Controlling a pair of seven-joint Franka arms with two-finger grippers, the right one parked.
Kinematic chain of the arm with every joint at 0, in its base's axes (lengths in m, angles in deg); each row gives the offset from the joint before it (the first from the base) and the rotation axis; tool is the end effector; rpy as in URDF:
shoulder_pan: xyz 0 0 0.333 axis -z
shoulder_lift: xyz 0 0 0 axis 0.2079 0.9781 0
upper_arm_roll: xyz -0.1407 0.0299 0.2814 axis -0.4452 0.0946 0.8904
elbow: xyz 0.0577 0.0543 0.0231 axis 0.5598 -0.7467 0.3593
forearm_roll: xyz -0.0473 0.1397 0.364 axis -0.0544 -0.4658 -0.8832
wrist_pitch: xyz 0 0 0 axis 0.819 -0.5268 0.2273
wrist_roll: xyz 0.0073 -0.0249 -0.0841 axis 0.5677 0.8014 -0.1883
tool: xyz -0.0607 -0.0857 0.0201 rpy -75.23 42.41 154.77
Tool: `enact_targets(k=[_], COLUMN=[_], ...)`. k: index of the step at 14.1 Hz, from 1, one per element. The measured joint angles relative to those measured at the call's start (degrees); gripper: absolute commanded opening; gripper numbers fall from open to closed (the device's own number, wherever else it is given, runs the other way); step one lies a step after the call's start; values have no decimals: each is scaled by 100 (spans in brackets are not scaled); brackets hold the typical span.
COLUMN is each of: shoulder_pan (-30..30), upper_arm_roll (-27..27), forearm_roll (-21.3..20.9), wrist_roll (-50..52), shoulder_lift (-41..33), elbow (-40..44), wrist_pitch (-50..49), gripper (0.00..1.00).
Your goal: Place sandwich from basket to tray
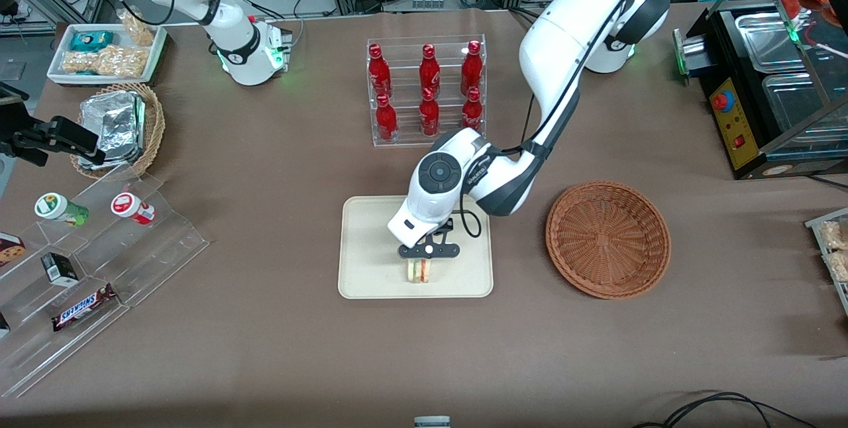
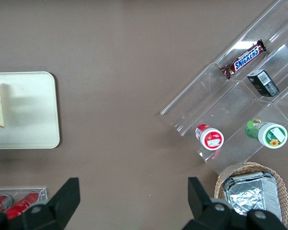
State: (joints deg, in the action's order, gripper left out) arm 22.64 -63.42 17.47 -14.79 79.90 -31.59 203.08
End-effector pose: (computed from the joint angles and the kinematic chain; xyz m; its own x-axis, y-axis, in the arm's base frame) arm 0.5715 -0.5220 0.2445 0.9991 0.0405 0.0114 0.0382 -0.9867 0.1579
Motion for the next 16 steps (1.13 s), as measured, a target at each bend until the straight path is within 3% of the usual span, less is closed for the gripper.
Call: enact_targets(k=[2,8,12,16], shoulder_pan=[62,111,79,-327], upper_arm_roll=[0,13,56,117], forearm_roll=[0,-9,-34,-66], wrist_roll=[47,309,433,451], shoulder_lift=[127,0,-809,-1855], elbow=[2,261,407,373], wrist_pitch=[95,-78,-1356,-2714], gripper=[100,100,100,100])
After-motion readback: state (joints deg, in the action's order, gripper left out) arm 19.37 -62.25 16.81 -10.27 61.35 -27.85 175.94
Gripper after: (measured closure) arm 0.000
